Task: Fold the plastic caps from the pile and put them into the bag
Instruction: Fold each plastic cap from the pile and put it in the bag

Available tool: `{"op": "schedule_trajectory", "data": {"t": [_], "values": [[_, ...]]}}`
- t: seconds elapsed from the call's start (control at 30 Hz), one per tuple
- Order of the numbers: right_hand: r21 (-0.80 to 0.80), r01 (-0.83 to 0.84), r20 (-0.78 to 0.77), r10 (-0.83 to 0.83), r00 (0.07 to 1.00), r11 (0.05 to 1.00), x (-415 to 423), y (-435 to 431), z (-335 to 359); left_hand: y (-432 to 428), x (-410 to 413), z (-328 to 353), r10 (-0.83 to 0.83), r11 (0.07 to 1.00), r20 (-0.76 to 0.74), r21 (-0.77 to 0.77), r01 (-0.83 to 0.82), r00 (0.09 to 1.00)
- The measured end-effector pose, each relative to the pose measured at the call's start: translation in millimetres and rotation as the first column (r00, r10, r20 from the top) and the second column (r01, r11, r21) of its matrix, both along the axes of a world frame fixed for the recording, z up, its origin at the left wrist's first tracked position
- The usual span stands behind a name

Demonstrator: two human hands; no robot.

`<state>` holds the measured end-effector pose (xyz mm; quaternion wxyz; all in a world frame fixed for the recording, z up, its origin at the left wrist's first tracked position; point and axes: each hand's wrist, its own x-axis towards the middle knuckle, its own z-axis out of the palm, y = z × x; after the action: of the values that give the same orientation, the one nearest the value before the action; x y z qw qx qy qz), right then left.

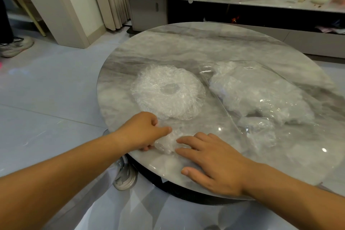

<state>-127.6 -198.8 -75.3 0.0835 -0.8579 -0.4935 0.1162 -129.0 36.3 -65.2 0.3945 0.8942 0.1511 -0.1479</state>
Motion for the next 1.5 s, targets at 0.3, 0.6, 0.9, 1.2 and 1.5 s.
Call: {"op": "schedule_trajectory", "data": {"t": [0.3, 0.6, 0.9, 1.2, 1.5], "values": [[0.037, 0.013, -0.012, -0.013, 1.000, 0.999, -2.2, -1.0, -3.7, -13.2, -6.0, 8.9, 0.047, 0.733, -0.146, -0.667, -0.133, 0.988], [0.347, 0.078, 0.036, -0.097, 0.995, 0.935, -5.5, -36.3, 2.6, -23.3, -11.2, 7.4, -0.041, 0.721, -0.210, -0.683, -0.117, 0.977], [0.131, 0.060, 0.102, -0.074, 0.992, 0.990, -26.0, -39.5, -13.0, -24.4, -7.3, 11.3, -0.139, 0.740, -0.217, -0.671, -0.045, 0.966], [0.121, 0.060, 0.025, -0.063, 0.998, 0.991, -26.3, -45.1, -13.8, -36.4, 23.9, 10.6, -0.182, 0.982, 0.087, -0.045, 0.186, 0.980], [0.178, 0.061, -0.059, -0.051, 0.997, 0.982, -16.7, -58.1, -6.4, -48.6, 30.2, 14.9, -0.214, 0.974, -0.208, -0.114, 0.194, 0.955]]}}
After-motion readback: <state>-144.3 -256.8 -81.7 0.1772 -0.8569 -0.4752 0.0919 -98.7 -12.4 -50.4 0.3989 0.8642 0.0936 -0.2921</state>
